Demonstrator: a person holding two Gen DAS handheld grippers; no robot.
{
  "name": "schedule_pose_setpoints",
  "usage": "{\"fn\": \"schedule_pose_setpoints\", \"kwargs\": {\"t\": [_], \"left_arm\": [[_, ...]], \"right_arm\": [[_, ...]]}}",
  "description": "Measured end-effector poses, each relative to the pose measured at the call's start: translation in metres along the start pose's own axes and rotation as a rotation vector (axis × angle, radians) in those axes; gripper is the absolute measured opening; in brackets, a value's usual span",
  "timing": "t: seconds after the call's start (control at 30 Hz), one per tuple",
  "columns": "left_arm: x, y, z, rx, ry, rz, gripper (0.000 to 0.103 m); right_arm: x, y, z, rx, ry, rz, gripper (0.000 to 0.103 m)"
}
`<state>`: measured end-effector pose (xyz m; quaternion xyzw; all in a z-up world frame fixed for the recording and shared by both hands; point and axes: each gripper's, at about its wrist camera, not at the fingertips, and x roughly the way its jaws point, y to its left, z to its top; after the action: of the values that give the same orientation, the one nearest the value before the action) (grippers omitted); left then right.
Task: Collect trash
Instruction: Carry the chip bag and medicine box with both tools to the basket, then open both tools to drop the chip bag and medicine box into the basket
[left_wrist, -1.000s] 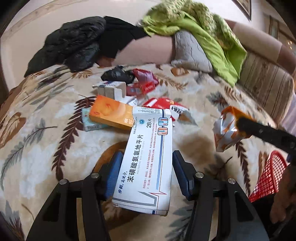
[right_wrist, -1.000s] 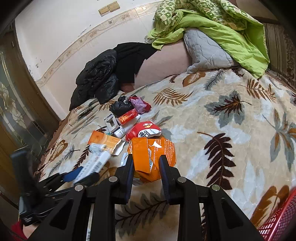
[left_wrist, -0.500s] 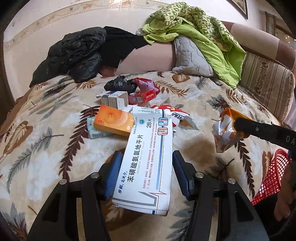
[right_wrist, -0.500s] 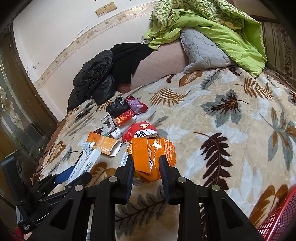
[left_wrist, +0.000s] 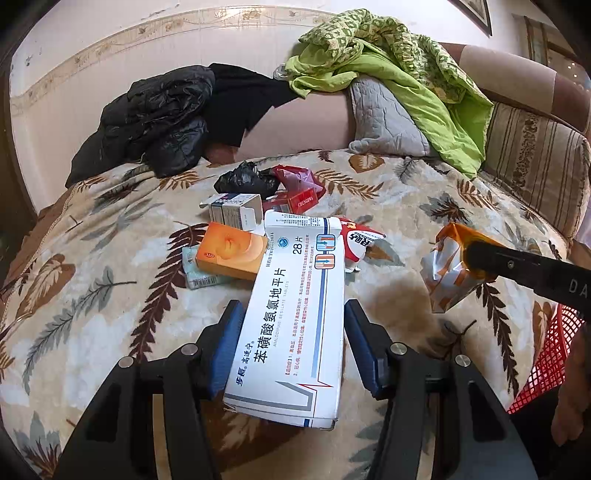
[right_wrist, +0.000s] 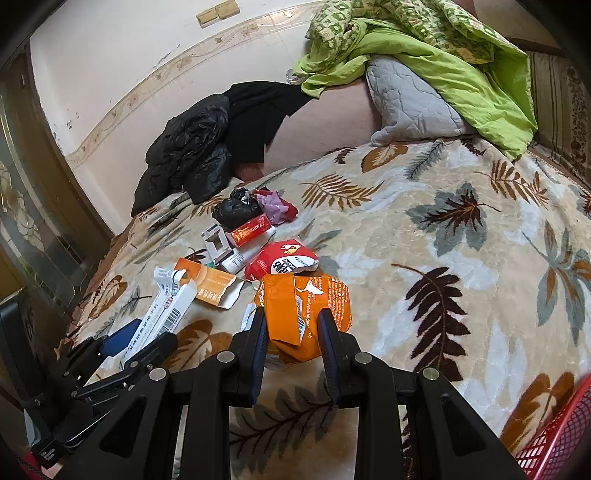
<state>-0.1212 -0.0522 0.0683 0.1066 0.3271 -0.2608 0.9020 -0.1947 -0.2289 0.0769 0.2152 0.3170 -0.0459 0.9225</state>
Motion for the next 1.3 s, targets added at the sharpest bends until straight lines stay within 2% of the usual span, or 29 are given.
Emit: {"fn": "schedule_pose_setpoints", "kwargs": {"t": [0.3, 0.5, 0.63, 0.8, 1.03, 1.17, 1.3], "left_arm": [[-0.003, -0.003, 0.0, 0.002, -0.008, -0.003, 0.055], [-0.014, -0.008, -0.002, 0.003, -0.014, -0.03, 0.055], [-0.023, -0.019, -0.007, -0.015, 0.004, -0.093, 0.055], [-0.038, -0.049, -0.006, 0.02, -0.002, -0.172, 0.055], [-0.057, -0.11, 0.005, 0.086, 0.013, -0.328, 0.055], [-0.066, -0.155, 0.011, 0.143, 0.026, -0.426, 0.055], [-0.066, -0.208, 0.014, 0.206, 0.083, -0.544, 0.055]], "right_arm": [[-0.009, 0.001, -0.001, 0.004, -0.024, -0.005, 0.029], [-0.029, -0.002, -0.007, 0.031, -0.05, 0.02, 0.029], [-0.055, -0.012, -0.011, 0.065, -0.068, 0.043, 0.029], [-0.105, -0.038, -0.013, 0.092, -0.125, 0.019, 0.029], [-0.178, -0.101, -0.026, 0.174, -0.185, -0.089, 0.029], [-0.212, -0.143, -0.044, 0.232, -0.181, -0.173, 0.029], [-0.237, -0.176, -0.064, 0.29, -0.172, -0.239, 0.029]]}}
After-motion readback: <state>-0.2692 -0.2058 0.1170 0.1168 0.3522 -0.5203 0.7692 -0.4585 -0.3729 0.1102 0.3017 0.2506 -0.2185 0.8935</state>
